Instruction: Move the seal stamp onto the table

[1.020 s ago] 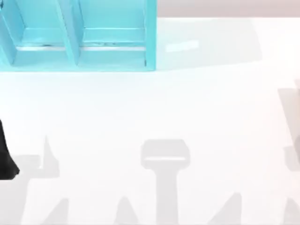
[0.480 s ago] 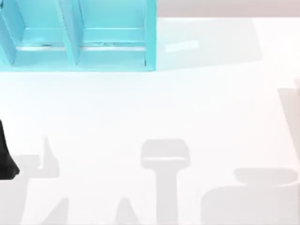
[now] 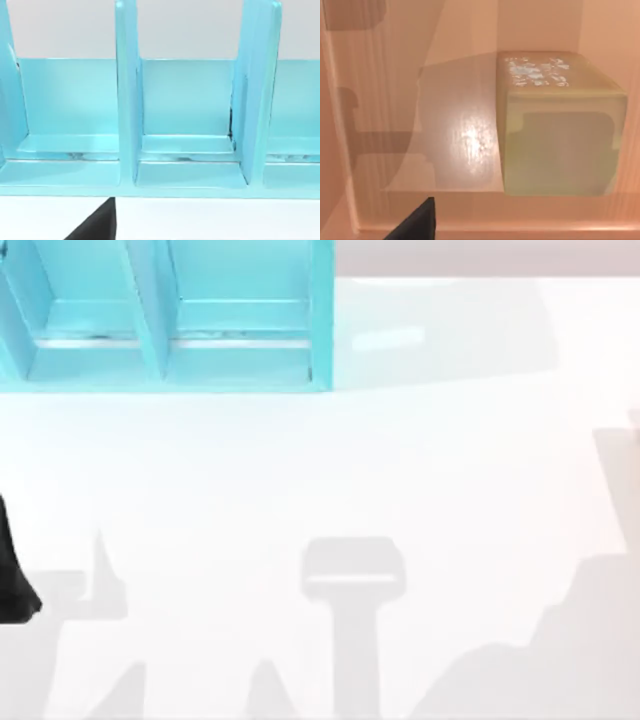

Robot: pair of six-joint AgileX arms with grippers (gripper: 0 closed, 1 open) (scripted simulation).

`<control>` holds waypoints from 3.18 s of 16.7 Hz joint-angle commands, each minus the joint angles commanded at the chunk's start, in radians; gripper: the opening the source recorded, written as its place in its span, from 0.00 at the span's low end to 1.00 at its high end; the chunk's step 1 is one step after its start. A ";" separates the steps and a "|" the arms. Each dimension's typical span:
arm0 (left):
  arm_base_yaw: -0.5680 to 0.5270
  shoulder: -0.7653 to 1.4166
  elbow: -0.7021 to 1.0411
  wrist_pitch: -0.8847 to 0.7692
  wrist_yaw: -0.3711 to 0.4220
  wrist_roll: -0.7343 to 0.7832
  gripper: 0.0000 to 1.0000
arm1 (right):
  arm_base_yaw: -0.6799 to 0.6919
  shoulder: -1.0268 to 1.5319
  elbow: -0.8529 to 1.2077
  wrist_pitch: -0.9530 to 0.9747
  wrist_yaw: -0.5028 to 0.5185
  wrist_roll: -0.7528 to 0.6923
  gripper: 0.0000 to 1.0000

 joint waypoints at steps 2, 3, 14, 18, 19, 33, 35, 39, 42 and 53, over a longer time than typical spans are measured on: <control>0.000 0.000 0.000 0.000 0.000 0.000 1.00 | -0.001 0.003 0.002 -0.002 0.000 -0.001 1.00; 0.000 0.000 0.000 0.000 0.000 0.000 1.00 | -0.001 0.003 0.002 -0.002 0.000 -0.001 1.00; 0.000 0.000 0.000 0.000 0.000 0.000 1.00 | 0.003 0.082 -0.221 0.315 0.000 0.005 1.00; 0.000 0.000 0.000 0.000 0.000 0.000 1.00 | 0.003 0.110 -0.286 0.394 0.000 0.005 1.00; 0.000 0.000 0.000 0.000 0.000 0.000 1.00 | 0.003 0.110 -0.286 0.394 0.000 0.005 1.00; 0.000 0.000 0.000 0.000 0.000 0.000 1.00 | 0.003 0.110 -0.286 0.394 0.000 0.005 0.10; 0.000 0.000 0.000 0.000 0.000 0.000 1.00 | 0.003 0.110 -0.286 0.394 0.000 0.005 0.00; 0.000 0.000 0.000 0.000 0.000 0.000 1.00 | 0.003 0.110 -0.286 0.394 0.000 0.005 0.00; 0.000 0.000 0.000 0.000 0.000 0.000 1.00 | 0.003 0.110 -0.286 0.394 0.000 0.005 0.00; 0.000 0.000 0.000 0.000 0.000 0.000 1.00 | 0.204 0.050 -0.001 0.109 -0.040 0.380 0.00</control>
